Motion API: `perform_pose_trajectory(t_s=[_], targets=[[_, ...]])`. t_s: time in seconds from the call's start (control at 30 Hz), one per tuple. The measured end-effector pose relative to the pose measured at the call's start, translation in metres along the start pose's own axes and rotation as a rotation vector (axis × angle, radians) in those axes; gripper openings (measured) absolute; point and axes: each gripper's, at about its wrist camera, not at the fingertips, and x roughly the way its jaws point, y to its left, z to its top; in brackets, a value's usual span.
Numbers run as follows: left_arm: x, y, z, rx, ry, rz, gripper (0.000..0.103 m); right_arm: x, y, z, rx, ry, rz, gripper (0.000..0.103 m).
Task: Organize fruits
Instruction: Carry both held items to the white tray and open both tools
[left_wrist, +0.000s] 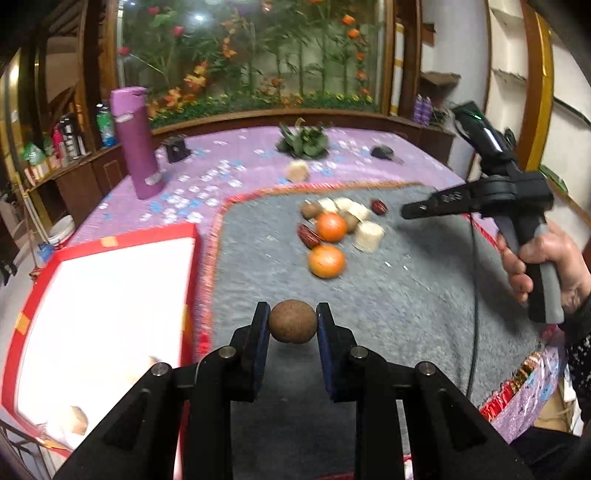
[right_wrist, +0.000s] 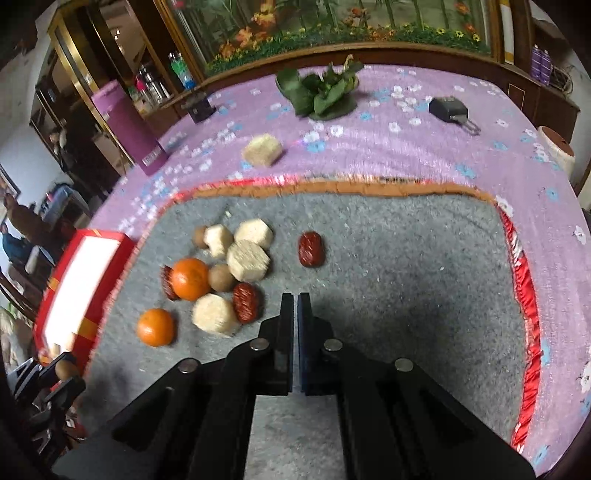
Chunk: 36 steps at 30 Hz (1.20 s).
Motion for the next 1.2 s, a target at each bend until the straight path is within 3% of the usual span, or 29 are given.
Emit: perform_pose_trajectory(t_s=[0.3, 0.57, 0.67, 1.0, 1.2], targets=[[-0.033, 0.053, 0.012, -0.114, -0.102, 0.112, 0.024, -0.040, 0.071, 0.021, -0.093, -0.073, 0.178, 0.003], [-0.059, 0.125, 0.008, -0.232, -0.109, 0.280, 0.024, -0.033, 0.205, 0.047, -0.284, -0.059, 0.328, 0.002], [-0.065, 0.137, 0.000, -0.247, -0.105, 0.322, 0.024, -0.031, 0.233, 0.042, -0.331, -0.069, 0.362, 0.002], [-0.043, 0.148, -0.025, -0.283, -0.024, 0.278, 0.024, 0.015, 0.270, -0.018, -0.452, 0.084, 0.378, 0.002], [-0.029, 0.150, -0.039, -0.300, 0.053, 0.291, 0.025, 0.048, 0.291, -0.047, -0.503, 0.167, 0.402, 0.002]])
